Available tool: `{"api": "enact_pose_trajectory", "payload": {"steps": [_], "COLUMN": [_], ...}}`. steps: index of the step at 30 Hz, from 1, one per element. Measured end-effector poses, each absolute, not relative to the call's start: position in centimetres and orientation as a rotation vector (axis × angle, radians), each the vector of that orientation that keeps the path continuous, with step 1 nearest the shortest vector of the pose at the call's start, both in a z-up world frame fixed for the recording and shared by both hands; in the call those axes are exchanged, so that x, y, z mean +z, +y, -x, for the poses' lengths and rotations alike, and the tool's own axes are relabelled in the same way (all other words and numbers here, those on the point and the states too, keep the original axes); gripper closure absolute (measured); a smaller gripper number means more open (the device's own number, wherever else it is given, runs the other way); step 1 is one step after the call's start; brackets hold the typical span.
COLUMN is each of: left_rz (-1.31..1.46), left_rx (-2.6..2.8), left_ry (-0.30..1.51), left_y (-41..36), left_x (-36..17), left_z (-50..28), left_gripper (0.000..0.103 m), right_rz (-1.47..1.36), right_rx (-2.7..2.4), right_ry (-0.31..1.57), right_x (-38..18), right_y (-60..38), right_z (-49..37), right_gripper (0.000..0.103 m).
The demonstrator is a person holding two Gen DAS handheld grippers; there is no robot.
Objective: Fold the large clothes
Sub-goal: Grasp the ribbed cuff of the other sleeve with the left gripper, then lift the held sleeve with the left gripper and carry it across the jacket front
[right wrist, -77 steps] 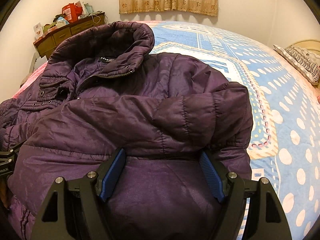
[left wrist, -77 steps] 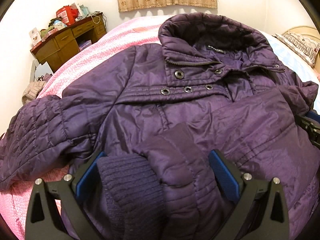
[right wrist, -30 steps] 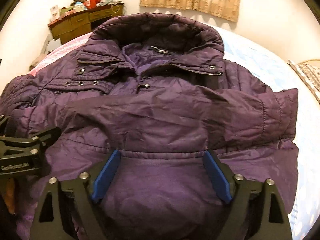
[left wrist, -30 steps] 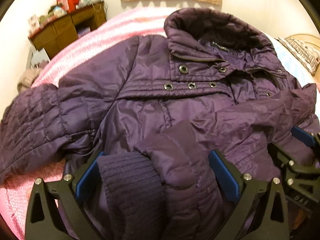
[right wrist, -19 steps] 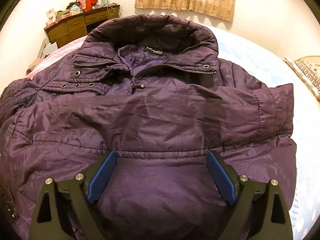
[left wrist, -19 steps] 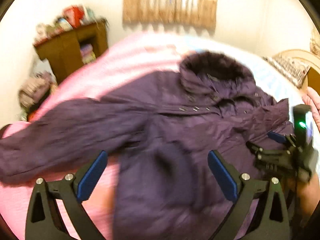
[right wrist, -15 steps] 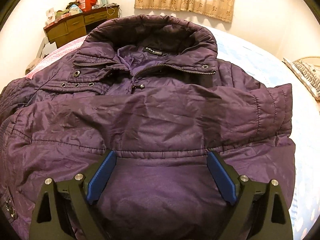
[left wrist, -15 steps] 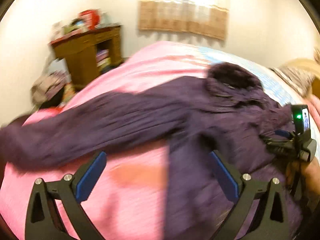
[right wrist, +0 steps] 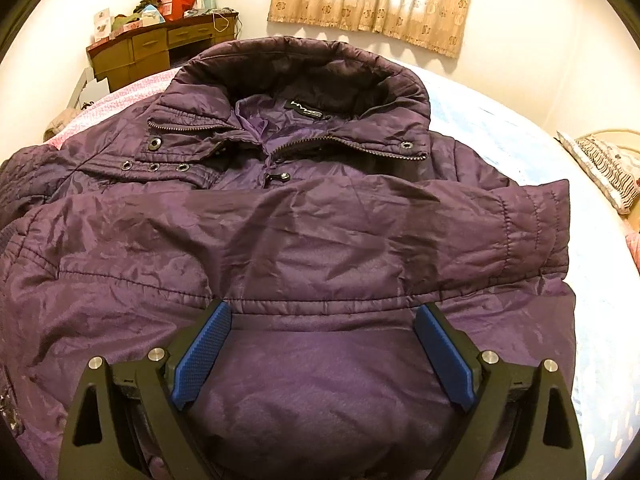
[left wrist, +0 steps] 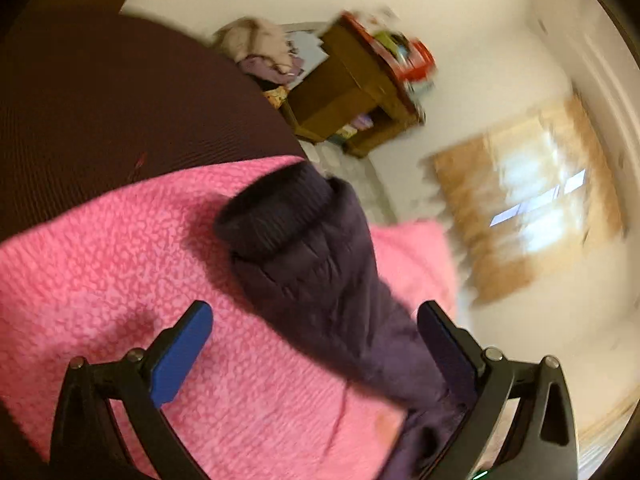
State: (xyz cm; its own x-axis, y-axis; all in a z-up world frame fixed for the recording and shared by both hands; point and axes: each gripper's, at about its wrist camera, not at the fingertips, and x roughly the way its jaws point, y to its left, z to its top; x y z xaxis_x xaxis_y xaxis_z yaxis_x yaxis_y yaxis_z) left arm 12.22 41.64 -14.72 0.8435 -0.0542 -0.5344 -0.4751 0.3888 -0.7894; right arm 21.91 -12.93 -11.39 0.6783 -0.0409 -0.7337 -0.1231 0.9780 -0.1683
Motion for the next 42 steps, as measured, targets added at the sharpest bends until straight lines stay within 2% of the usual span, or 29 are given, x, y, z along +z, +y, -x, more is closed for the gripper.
{"api": "enact_pose_trajectory", "payload": {"steps": [9,17,19,21,24,26,28,36,42], "left_rz": [1.345,1.348,1.341,1.322,1.272,1.236,1.212,0.977,0.881], "left_rx": [0.190,0.270,0.302,0.294,0.275,0.258,0.243,0.075,-0.061], "left_ry": [0.427,0.490,0.474,0.469,0.463,0.441,0.397,0.207,0.187], "left_y": [43.4,44.1,44.4,44.6,44.7,44.6,44.7,41.9,39.7], "left_x": [-17.3,-17.4,-17.3,-17.4,-17.2,-16.6,-15.8,-6.9,-1.9], "left_z": [-15.2,-15.8,-15.7,-15.9,-15.5,-14.9,-13.7,-11.5,-13.3], "left_gripper": [0.000,0.000,0.006,0.031,0.051,0.058,0.059,0.060,0.060], "right_rz": [0.221,0.224,0.224,0.223,0.224,0.224,0.223,0.212,0.079], "right_rx": [0.041,0.038,0.039,0.039,0.039,0.039,0.039,0.045,0.108], "right_ry": [0.821,0.821,0.822,0.822,0.822,0.821,0.822,0.829,0.788], "right_x": [-11.3,-11.3,-11.3,-11.3,-11.3,-11.4,-11.4,-11.4,-8.9], "right_y": [-12.9,-12.8,-12.8,-12.8,-12.8,-12.8,-12.8,-12.8,-14.9], "right_z": [-21.8,-21.9,-21.9,-21.9,-21.9,-21.9,-21.9,-21.9,-20.6], "right_gripper": [0.009,0.009,0.009,0.009,0.009,0.009,0.009,0.009,0.008]}}
